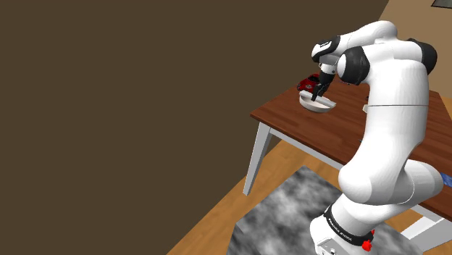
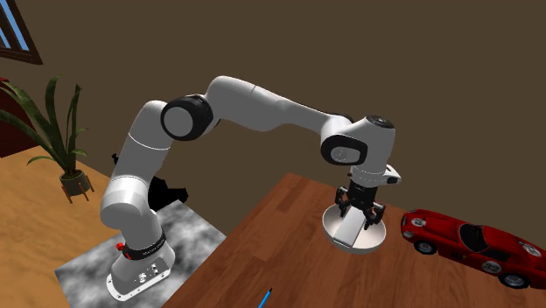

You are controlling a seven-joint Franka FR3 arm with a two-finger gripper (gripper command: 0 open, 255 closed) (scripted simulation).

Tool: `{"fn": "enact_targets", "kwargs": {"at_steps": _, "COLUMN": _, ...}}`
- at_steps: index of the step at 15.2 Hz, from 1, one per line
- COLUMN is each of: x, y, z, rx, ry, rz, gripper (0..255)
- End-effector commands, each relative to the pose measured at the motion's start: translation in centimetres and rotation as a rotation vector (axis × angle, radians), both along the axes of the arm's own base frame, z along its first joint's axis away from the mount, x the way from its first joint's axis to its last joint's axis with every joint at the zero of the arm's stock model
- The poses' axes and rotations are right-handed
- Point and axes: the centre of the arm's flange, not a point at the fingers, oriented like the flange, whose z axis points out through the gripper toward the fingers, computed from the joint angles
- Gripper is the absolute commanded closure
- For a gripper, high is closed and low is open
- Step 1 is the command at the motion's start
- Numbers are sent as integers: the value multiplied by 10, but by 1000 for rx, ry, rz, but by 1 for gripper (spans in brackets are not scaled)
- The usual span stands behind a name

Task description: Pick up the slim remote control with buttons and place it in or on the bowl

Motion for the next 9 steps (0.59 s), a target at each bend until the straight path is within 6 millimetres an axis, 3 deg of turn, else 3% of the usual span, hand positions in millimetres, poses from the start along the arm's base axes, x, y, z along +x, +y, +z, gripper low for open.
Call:
{"fn": "enact_targets", "kwargs": {"at_steps": 1, "x": 0, "y": 0, "z": -1, "rx": 1, "ry": 1, "rz": 0, "gripper": 0}}
{"fn": "enact_targets", "kwargs": {"at_steps": 5, "x": 0, "y": 0, "z": -1, "rx": 1, "ry": 1, "rz": 0, "gripper": 0}}
{"fn": "enact_targets", "kwargs": {"at_steps": 9, "x": 0, "y": -1, "z": 49, "rx": 1, "ry": 1, "rz": 0, "gripper": 0}}
